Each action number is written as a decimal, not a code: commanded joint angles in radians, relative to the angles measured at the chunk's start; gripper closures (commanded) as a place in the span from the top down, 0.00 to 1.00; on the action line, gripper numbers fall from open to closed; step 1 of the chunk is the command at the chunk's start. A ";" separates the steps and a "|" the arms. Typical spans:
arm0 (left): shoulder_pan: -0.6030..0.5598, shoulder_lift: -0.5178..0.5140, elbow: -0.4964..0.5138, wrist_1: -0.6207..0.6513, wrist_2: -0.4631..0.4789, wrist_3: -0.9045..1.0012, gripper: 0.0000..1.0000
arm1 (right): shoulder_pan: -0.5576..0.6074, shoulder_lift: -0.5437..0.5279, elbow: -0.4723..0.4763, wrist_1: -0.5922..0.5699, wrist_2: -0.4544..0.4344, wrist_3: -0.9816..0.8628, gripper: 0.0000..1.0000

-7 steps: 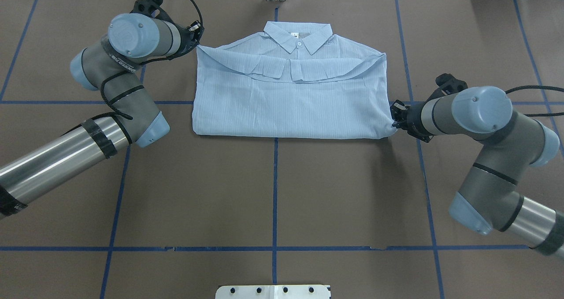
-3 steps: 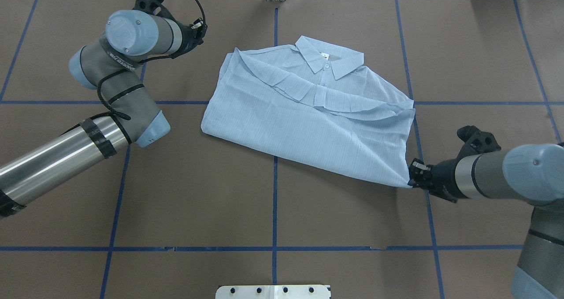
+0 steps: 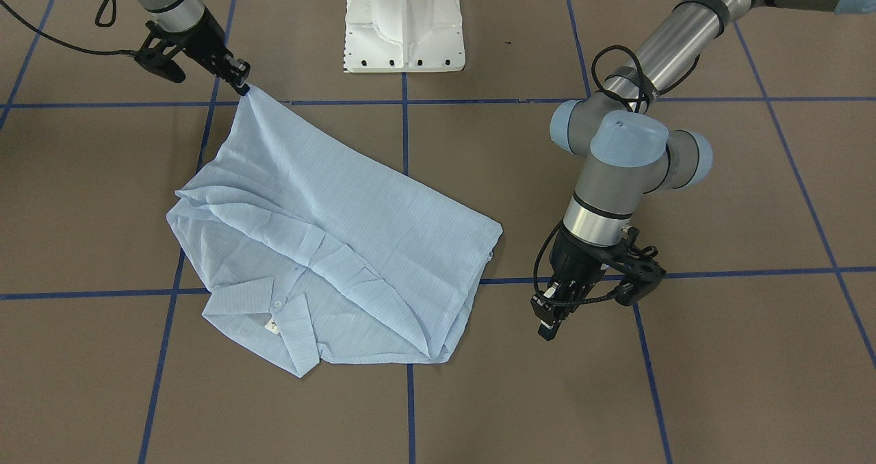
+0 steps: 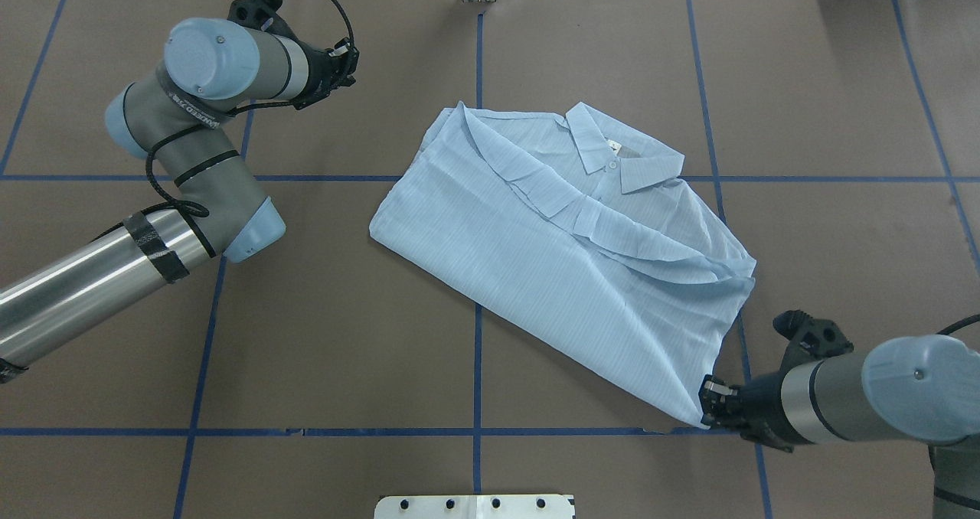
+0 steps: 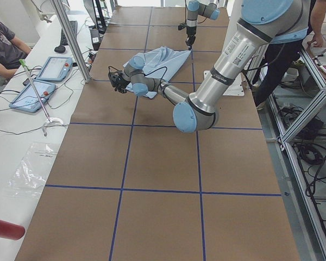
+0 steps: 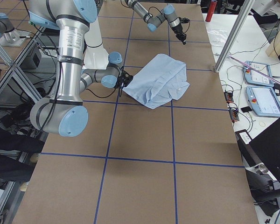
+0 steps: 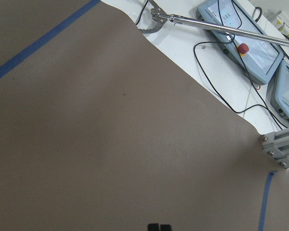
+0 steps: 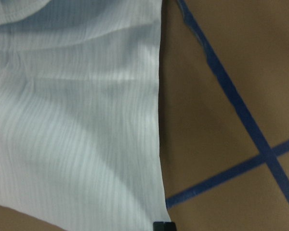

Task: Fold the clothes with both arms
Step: 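Drag the grasped shirt edge toward the robot with the right gripper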

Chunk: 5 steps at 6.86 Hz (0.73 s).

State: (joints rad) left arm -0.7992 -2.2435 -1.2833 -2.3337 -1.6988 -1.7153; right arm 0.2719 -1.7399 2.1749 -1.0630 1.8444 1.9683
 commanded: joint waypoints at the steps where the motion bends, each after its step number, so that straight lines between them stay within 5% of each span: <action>1: 0.002 0.039 -0.097 -0.001 -0.073 -0.003 0.16 | -0.065 -0.009 0.031 0.001 0.094 0.041 0.27; 2: 0.021 0.086 -0.175 -0.001 -0.078 -0.003 0.24 | -0.063 -0.009 0.031 0.001 0.101 0.055 0.99; 3: 0.073 0.116 -0.209 0.001 -0.082 -0.042 0.38 | -0.039 -0.021 0.032 0.001 0.102 0.055 1.00; 5: 0.174 0.154 -0.276 0.014 -0.072 -0.218 0.43 | 0.182 -0.020 0.005 0.003 0.175 0.034 1.00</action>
State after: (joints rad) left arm -0.6907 -2.1219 -1.5177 -2.3258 -1.7765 -1.8479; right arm 0.3293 -1.7617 2.1994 -1.0605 1.9762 2.0153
